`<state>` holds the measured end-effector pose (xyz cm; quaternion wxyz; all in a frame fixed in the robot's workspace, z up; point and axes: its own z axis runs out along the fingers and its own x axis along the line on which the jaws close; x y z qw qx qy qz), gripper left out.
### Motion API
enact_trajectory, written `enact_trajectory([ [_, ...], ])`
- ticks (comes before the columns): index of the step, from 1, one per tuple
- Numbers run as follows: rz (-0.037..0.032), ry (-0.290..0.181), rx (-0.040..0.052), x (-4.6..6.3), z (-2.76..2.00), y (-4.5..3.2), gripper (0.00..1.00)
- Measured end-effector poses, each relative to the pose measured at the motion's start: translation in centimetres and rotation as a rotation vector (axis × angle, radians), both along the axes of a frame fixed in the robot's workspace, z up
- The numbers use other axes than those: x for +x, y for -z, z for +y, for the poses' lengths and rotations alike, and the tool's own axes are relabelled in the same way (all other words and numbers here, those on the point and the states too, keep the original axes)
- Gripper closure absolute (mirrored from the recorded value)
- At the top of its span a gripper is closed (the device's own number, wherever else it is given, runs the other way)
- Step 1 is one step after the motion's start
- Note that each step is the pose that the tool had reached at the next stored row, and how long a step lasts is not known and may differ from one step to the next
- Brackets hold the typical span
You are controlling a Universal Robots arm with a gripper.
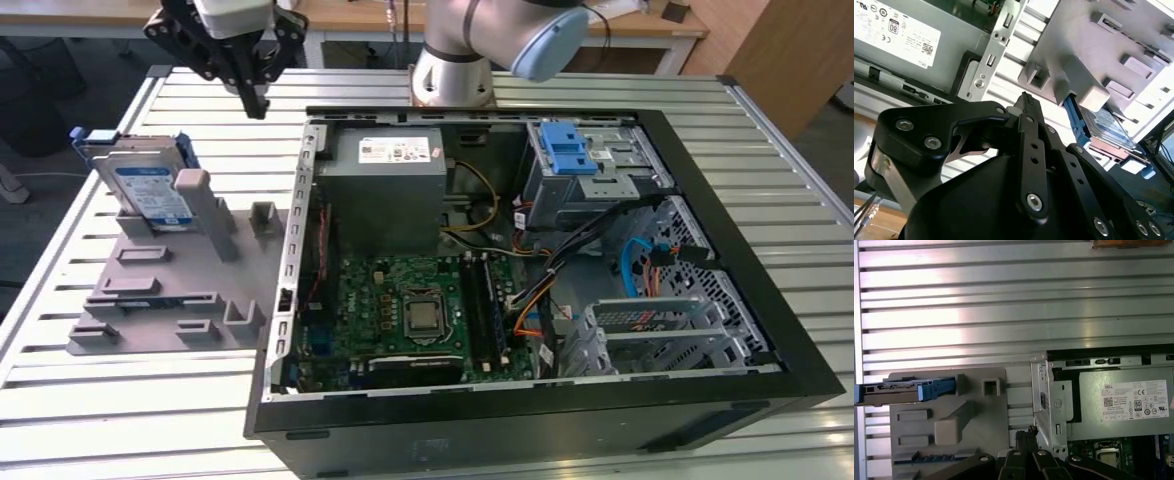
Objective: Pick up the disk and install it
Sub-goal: 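Reach for the disk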
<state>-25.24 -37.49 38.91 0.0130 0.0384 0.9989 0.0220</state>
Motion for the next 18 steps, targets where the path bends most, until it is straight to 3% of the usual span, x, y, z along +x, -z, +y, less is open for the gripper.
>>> enact_trajectory([
  [9,0.0007,0.000,0.0000,-2.7,0.41,0.12,0.89],
  [15,0.0028,0.000,0.0001,-4.5,1.16,0.29,0.89],
  [18,0.0050,0.000,-0.0049,-5.0,1.35,0.44,0.89],
])
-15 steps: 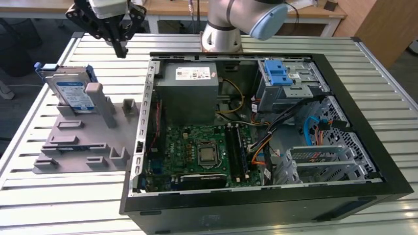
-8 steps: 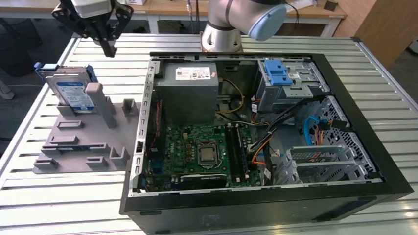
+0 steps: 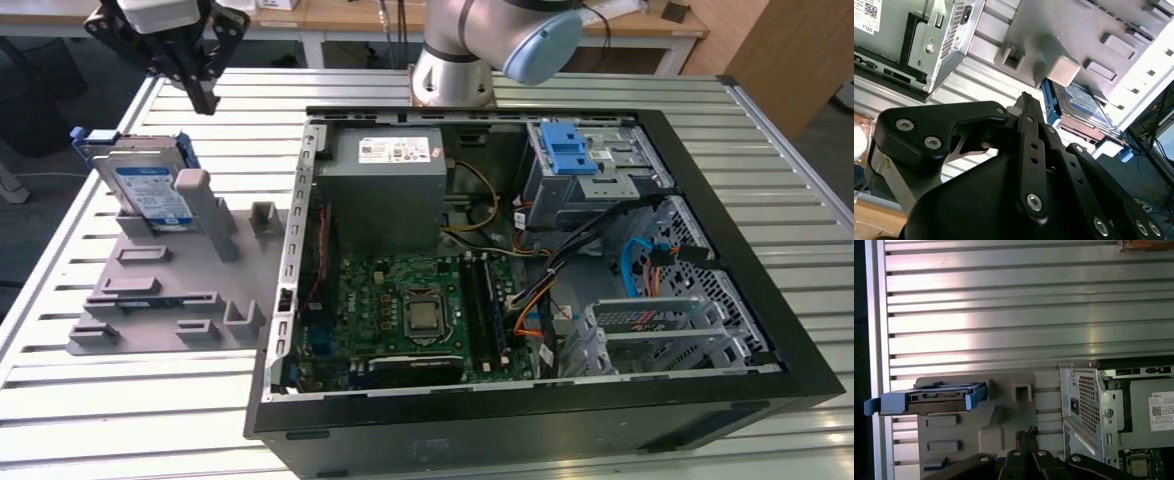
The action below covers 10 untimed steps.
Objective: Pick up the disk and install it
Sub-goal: 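Reach for the disk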
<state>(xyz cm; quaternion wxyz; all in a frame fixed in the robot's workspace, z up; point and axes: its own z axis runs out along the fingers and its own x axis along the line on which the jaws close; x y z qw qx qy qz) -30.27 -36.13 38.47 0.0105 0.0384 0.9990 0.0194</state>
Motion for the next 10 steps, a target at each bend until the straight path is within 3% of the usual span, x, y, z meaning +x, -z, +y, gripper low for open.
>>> enact_trajectory([
  [5,0.0089,0.000,-0.0023,-0.9,0.18,0.22,0.89],
  [10,0.0096,-0.028,-0.0023,-1.4,0.18,0.30,0.89],
])
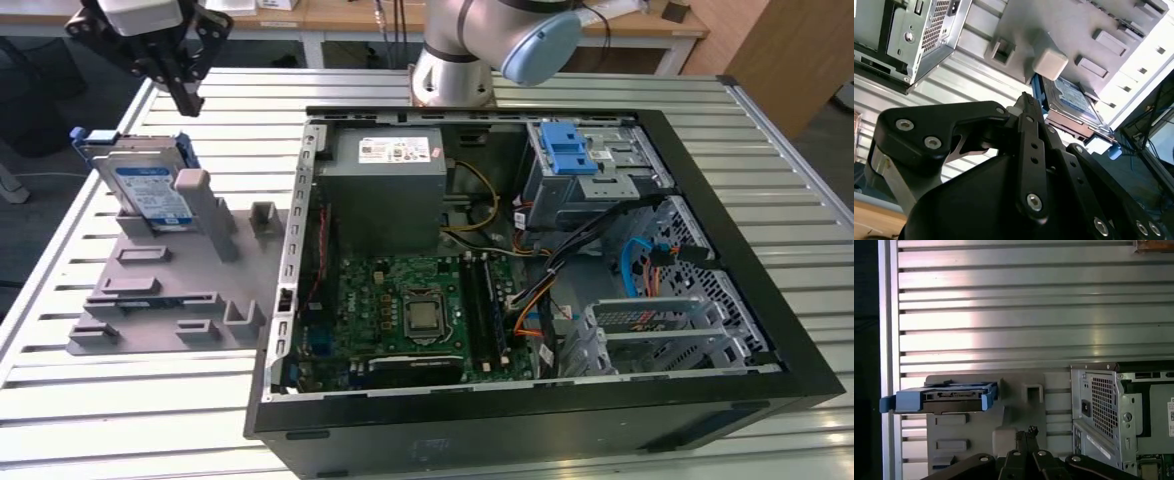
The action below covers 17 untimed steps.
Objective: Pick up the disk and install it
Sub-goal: 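Reach for the disk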
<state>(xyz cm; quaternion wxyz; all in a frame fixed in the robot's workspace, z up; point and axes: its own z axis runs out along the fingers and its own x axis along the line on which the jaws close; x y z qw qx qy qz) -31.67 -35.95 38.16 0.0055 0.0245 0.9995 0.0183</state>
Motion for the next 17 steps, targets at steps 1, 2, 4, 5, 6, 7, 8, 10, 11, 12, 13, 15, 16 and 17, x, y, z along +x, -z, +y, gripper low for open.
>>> enact_trajectory([
  [1,0.0001,-0.008,0.0000,-0.1,0.00,0.01,0.89],
  [2,0.0003,-0.016,-0.0001,-0.1,0.00,0.02,0.89],
  [4,0.0006,-0.027,0.0000,-0.3,0.00,0.05,0.89],
  [5,0.0009,-0.030,0.0000,-0.5,0.01,0.07,0.89],
  [6,0.0012,-0.032,0.0000,-0.7,0.02,0.09,0.89],
  [7,0.0017,-0.033,0.0000,-1.0,0.04,0.10,0.89],
  [8,0.0022,-0.033,0.0000,-1.3,0.06,0.11,0.89],
  [10,0.0029,-0.034,0.0000,-1.9,0.08,0.14,0.89],
  [11,0.0033,-0.034,0.0000,-2.1,0.08,0.15,0.89],
  [12,0.0035,-0.034,0.0000,-2.3,0.09,0.16,0.89],
  [13,0.0036,-0.034,0.0000,-2.6,0.11,0.17,0.89],
  [15,0.0037,-0.034,0.0000,-3.1,0.16,0.19,0.89],
  [16,0.0037,-0.034,0.0001,-3.3,0.19,0.20,0.89],
  [17,0.0038,-0.034,0.0000,-3.6,0.22,0.21,0.89],
])
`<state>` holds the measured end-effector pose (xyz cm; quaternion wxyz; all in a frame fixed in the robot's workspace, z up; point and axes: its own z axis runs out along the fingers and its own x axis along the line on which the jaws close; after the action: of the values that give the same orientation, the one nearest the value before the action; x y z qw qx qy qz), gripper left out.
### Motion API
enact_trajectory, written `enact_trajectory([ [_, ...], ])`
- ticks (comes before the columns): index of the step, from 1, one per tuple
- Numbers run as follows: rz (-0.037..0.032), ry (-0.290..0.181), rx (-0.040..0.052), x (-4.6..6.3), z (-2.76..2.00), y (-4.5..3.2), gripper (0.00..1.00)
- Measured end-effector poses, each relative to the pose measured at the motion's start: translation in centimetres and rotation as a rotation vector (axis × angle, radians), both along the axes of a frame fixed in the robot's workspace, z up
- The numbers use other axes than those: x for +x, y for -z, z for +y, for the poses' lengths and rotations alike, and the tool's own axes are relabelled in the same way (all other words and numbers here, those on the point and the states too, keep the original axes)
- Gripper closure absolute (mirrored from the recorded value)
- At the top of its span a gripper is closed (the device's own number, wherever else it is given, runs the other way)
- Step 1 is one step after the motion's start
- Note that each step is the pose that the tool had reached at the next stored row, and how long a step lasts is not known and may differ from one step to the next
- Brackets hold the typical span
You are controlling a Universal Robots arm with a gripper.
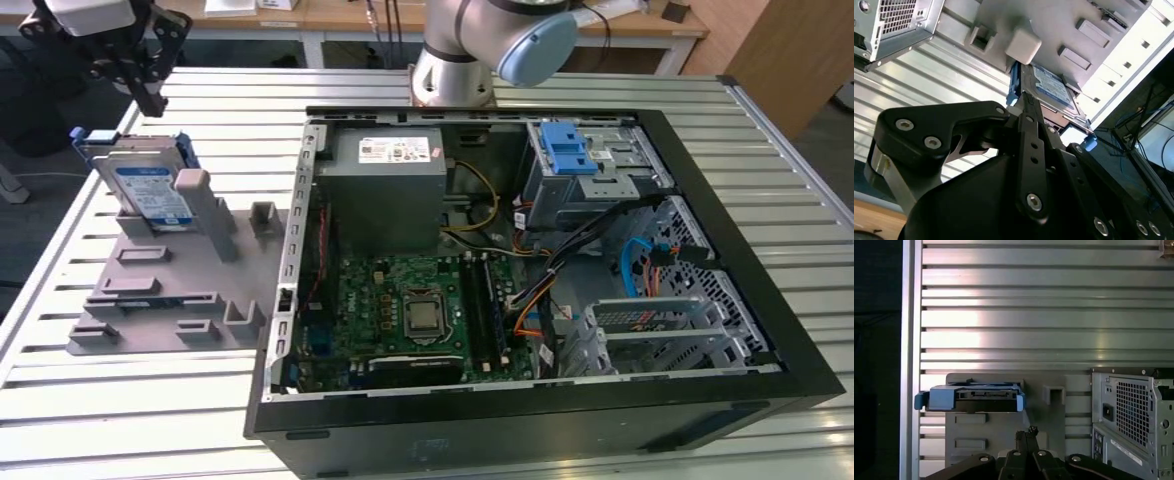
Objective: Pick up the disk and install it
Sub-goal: 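Reach for the disk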
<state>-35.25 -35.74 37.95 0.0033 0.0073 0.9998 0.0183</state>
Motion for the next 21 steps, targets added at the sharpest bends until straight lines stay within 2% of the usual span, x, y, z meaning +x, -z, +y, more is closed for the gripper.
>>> enact_trajectory([
  [21,0.0002,0.000,-0.0001,-5.4,0.82,0.41,0.89],
])
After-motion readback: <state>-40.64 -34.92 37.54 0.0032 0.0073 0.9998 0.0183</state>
